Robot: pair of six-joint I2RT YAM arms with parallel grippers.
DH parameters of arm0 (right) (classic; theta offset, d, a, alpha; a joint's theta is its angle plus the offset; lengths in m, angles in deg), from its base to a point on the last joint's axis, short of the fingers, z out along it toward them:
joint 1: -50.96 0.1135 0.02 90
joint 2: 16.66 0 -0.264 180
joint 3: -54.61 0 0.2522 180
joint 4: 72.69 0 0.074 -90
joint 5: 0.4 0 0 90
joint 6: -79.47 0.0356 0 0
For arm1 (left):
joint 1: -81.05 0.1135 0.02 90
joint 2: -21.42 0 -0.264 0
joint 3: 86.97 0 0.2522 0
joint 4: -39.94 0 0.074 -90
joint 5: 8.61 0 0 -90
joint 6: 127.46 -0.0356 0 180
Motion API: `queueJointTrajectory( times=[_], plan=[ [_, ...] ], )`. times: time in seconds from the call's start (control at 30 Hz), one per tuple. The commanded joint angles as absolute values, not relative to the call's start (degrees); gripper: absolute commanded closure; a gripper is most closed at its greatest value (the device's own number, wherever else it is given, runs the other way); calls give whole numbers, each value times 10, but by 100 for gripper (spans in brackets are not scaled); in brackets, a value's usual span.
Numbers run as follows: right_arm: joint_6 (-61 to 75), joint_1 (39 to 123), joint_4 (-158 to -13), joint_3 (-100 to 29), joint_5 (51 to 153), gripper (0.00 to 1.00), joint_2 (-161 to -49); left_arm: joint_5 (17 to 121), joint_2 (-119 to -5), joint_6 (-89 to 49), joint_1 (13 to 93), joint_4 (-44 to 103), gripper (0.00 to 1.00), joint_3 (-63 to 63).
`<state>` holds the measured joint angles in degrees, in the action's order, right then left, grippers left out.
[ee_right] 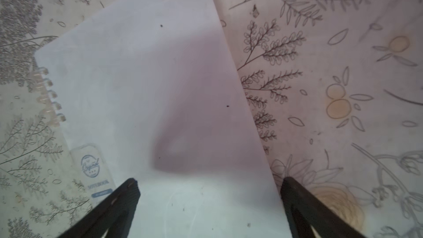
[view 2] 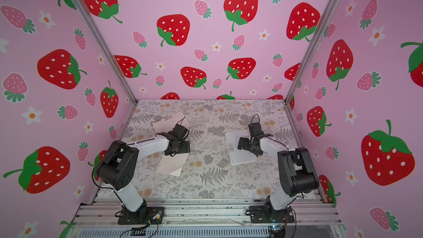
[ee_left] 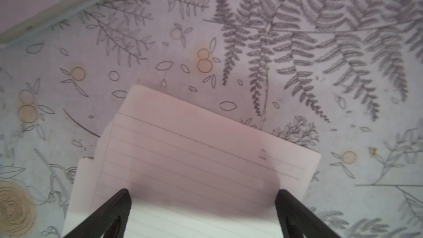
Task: Tear off pages from different notebooks
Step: Move the paper to the center of the board, then open the notebook at the center of the board.
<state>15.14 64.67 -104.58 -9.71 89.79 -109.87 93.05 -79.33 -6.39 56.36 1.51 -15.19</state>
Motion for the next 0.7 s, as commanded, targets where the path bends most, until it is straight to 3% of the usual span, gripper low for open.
queueJointTrajectory(
  times=[0.0,0.2,0.3,0.43,0.6,0.67],
  plan=[
    [151,640,-1039,-114,923,0,-1117,970,-776,-84,575,-46,1,-133],
    [145,640,-1015,-100,1022,0,-1093,981,-708,-94,531,-24,1,-67],
    [151,646,-1004,-92,1057,7,-1069,909,-701,-92,498,72,1,-69],
    [145,665,-1008,-95,1060,13,-1045,769,-745,-51,485,228,1,-87],
    [148,671,-988,-93,1113,20,-1046,715,-830,-14,485,273,1,-59],
    [149,673,-986,-96,1121,27,-1043,716,-841,-5,485,283,1,-61]
  ],
)
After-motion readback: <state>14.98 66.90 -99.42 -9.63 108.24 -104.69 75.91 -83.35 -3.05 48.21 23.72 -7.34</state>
